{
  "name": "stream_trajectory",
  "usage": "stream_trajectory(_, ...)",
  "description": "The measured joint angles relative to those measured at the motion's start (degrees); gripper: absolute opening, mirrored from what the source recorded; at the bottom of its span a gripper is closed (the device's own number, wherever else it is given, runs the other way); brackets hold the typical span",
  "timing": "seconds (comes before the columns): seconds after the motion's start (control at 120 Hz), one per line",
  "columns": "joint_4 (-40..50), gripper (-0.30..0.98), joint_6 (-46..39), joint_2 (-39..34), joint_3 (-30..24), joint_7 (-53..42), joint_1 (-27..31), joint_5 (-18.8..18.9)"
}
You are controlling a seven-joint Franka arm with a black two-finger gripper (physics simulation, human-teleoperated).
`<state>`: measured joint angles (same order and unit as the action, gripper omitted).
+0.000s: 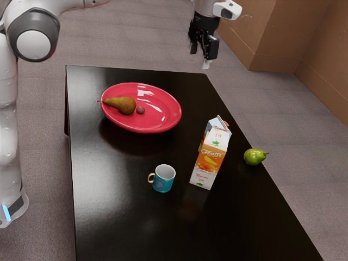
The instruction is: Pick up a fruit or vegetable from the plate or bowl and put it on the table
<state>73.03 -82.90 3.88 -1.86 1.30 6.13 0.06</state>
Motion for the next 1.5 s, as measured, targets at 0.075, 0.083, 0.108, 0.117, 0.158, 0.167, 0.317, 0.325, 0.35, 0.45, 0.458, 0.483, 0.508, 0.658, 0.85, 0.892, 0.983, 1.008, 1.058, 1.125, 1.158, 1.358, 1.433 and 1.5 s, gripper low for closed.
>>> stream_trajectory(0.075,-0.18,0.69,0.17,0.23,-0.38,0.04,-1.02,0.01)
stream_trajectory(0.083,-0.19,0.69,0.19,0.25,-0.4,0.04,-1.1,0.03)
stream_trajectory(0.108,-0.18,0.69,0.23,0.31,-0.45,0.04,-1.31,0.08)
stream_trajectory(0.117,-0.19,0.69,0.24,0.35,-0.46,0.05,-1.35,0.1)
stream_trajectory(0.158,-0.19,0.69,0.3,0.46,-0.5,0.05,-1.43,0.18)
stream_trajectory(0.167,-0.2,0.69,0.31,0.47,-0.5,0.05,-1.41,0.18)
stream_trajectory(0.317,-0.23,0.69,0.41,0.54,-0.26,0.1,-0.58,0.38)
stream_trajectory(0.325,-0.23,0.69,0.41,0.54,-0.26,0.11,-0.51,0.39)
stream_trajectory(0.35,-0.23,0.69,0.43,0.51,-0.21,0.12,-0.39,0.42)
stream_trajectory(0.45,-0.29,0.69,0.87,0.29,0.05,0.15,0.36,0.15)
stream_trajectory(0.458,-0.29,0.69,0.92,0.28,0.06,0.15,0.46,0.12)
stream_trajectory(0.483,-0.28,0.69,1.11,0.19,0.11,0.15,0.77,-0.06)
stream_trajectory(0.508,-0.29,0.69,1.31,0.13,0.13,0.14,1.15,-0.26)
stream_trajectory(0.658,0.01,0.69,4.36,-0.35,1.47,2.65,3.17,-0.81)
stream_trajectory(0.85,3.48,0.69,9.61,-3.88,3.0,10.93,3.32,-2.34)
stream_trajectory(0.892,9.56,0.69,8.99,-8.0,3.84,12.54,2.52,-2.57)
stream_trajectory(0.983,20.54,0.69,6.08,-14.8,4.68,15.45,2.93,-1.91)
stream_trajectory(1.008,22.69,0.69,5.1,-15.8,5.16,15.94,2.88,-1.73)
stream_trajectory(1.058,26.88,0.69,3.01,-18.1,6.58,16.65,3.04,-1.39)
stream_trajectory(1.125,30.26,0.69,0.65,-19.87,7.35,16.94,3.15,-0.12)
stream_trajectory(1.158,32.23,0.69,-0.54,-21.18,7.49,16.9,3.13,0.39)
stream_trajectory(1.358,41.96,0.69,-7.65,-25.63,10.07,14.79,3.1,2.1)
stream_trajectory(1.433,44.35,0.69,-9.54,-26.93,10.9,13.92,3.11,3.03)
stream_trajectory(1.5,45.82,0.69,-10.8,-27.52,10.89,13.22,3.1,3.86)
